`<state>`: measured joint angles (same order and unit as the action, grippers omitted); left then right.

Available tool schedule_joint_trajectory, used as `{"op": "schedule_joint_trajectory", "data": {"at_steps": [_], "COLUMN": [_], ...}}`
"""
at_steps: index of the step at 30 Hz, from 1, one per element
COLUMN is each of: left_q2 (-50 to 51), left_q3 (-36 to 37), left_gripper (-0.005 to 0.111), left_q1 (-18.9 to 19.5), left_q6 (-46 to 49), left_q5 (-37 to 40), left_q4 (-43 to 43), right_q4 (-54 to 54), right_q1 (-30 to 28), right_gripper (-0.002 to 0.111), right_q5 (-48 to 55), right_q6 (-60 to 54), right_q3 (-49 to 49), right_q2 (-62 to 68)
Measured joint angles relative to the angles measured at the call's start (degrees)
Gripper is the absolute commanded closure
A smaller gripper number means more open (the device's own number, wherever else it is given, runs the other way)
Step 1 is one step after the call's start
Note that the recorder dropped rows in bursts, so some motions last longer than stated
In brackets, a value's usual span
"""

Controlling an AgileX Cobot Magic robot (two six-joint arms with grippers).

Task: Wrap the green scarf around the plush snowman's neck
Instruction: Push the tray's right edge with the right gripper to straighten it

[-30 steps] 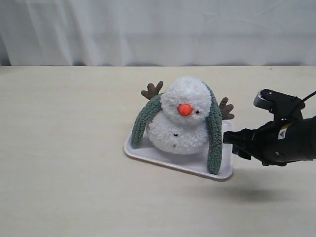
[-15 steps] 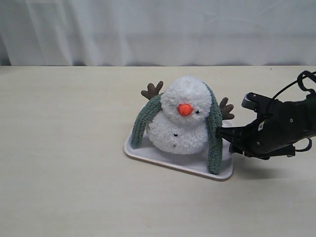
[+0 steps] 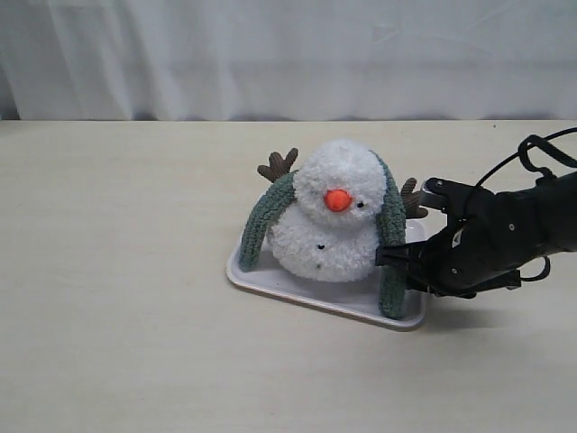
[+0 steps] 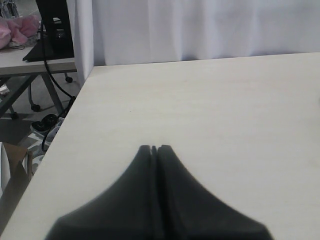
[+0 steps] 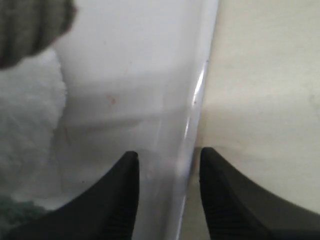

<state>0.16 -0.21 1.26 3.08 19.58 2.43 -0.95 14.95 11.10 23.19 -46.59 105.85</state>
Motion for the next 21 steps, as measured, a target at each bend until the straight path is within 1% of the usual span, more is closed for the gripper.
{"op": "schedule_joint_trajectory", "data": {"at_steps": [1, 2, 5, 12, 21], "left_q2": [0.0, 0.0, 0.0, 0.0, 0.0], "left_q3": [0.0, 0.0, 0.0, 0.0, 0.0], "left_gripper": [0.107, 0.107, 0.107, 0.107, 0.107], "left_q1": [0.0, 0.0, 0.0, 0.0, 0.0], "left_q6": [0.0, 0.0, 0.0, 0.0, 0.0], "left_q5": [0.0, 0.0, 0.0, 0.0, 0.0], "left_q4": [0.0, 0.0, 0.0, 0.0, 0.0], "right_q4": [0.0, 0.0, 0.0, 1.0, 2.2], "right_q1": [0.0, 0.0, 0.0, 0.0, 0.0], "right_gripper": [0.072, 0.077, 0.088, 0.104, 0.104], "right_q5": [0.0, 0.0, -0.2, -1.2, -1.1], "right_q6": [0.0, 0.0, 0.0, 0.2, 0.2], "right_q3": [0.0, 0.0, -0.1, -0.3, -0.4], "right_q2": [0.0, 0.2, 1.0, 1.3, 1.3]}}
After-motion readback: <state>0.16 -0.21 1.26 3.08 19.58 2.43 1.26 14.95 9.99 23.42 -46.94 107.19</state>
